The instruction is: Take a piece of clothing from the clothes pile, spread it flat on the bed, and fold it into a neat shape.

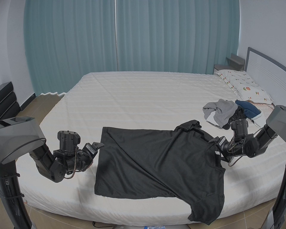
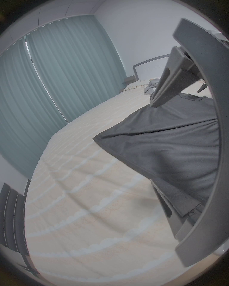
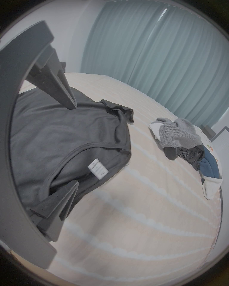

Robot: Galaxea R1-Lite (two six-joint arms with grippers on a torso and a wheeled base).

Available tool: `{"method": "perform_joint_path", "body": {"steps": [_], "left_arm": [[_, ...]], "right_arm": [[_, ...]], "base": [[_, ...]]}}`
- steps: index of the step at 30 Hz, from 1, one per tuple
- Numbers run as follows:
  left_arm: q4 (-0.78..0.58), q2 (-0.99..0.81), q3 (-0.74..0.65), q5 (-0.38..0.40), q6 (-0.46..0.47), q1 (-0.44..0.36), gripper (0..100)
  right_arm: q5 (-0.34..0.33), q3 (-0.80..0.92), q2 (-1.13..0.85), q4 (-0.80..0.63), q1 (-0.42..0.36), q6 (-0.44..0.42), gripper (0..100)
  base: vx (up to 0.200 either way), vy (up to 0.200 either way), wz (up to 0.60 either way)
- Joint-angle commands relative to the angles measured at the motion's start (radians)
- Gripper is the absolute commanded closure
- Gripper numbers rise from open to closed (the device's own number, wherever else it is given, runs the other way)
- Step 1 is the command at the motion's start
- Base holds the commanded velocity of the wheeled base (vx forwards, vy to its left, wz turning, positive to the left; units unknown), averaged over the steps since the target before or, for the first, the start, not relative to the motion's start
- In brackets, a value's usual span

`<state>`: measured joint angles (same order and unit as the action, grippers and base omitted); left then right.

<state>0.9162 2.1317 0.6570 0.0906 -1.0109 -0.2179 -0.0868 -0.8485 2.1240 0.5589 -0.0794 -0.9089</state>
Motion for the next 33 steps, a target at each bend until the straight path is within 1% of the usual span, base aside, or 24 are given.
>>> {"method": "perform_joint_path", "body": {"steps": [1,2,3,4,5,6,8,11,13,14,15,18,28,32,33], "left_arm": [[0.015,-0.113,-0.148,-0.002,-0.002,-0.057,0],[0.015,-0.118,-0.163,-0.003,-0.003,-0.066,0],[0.015,-0.118,-0.165,-0.003,-0.005,-0.067,0],[0.015,-0.118,-0.189,-0.005,-0.003,-0.086,0],[0.018,-0.118,-0.2,-0.003,-0.003,-0.094,0],[0.021,-0.118,-0.206,-0.003,-0.003,-0.098,0],[0.026,-0.118,-0.22,-0.003,-0.008,-0.101,0],[0.027,-0.116,-0.224,0.001,-0.025,-0.101,0],[0.026,-0.113,-0.223,0.009,-0.057,-0.1,0],[0.026,-0.108,-0.215,0.014,-0.098,-0.1,0],[0.026,-0.11,-0.211,0.014,-0.112,-0.101,0],[0.027,-0.11,-0.208,0.014,-0.121,-0.101,0],[0.027,-0.113,-0.209,0.015,-0.126,-0.117,0],[0.027,-0.111,-0.212,0.008,-0.123,-0.121,0],[0.027,-0.116,-0.217,-0.005,-0.117,-0.126,0]], "right_arm": [[-0.036,0.276,-0.161,0.207,-0.005,0.065,0],[-0.045,0.309,-0.162,0.242,-0.002,0.064,0],[-0.045,0.313,-0.162,0.246,-0.002,0.064,0],[-0.067,0.348,-0.161,0.311,0.006,0.056,0],[-0.077,0.361,-0.161,0.34,0.012,0.053,0],[-0.082,0.367,-0.159,0.355,0.018,0.053,0],[-0.082,0.382,-0.15,0.38,0.026,0.055,0],[-0.085,0.388,-0.139,0.383,0.023,0.051,0],[-0.085,0.391,-0.128,0.383,0.016,0.051,0],[-0.085,0.391,-0.121,0.383,0.015,0.05,0],[-0.085,0.391,-0.121,0.383,0.015,0.048,0],[-0.087,0.391,-0.121,0.383,0.013,0.044,0],[-0.087,0.401,-0.121,0.383,0.004,0.042,0],[-0.085,0.404,-0.121,0.383,0.0,0.044,0],[-0.083,0.411,-0.121,0.383,-0.003,0.05,0]], "base": [[-0.2,0.0,0.0],[-0.2,0.0,0.0],[-0.2,0.0,0.0],[-0.2,0.0,0.0],[-0.2,0.0,0.0],[-0.2,0.0,0.0],[0.0,0.0,0.0],[0.0,0.0,0.0],[0.0,0.0,0.0],[0.0,0.0,0.0],[0.0,0.0,0.0],[0.0,0.0,0.0],[0.0,-0.2,0.0],[0.0,-0.2,0.0],[0.0,-0.2,0.0]]}}
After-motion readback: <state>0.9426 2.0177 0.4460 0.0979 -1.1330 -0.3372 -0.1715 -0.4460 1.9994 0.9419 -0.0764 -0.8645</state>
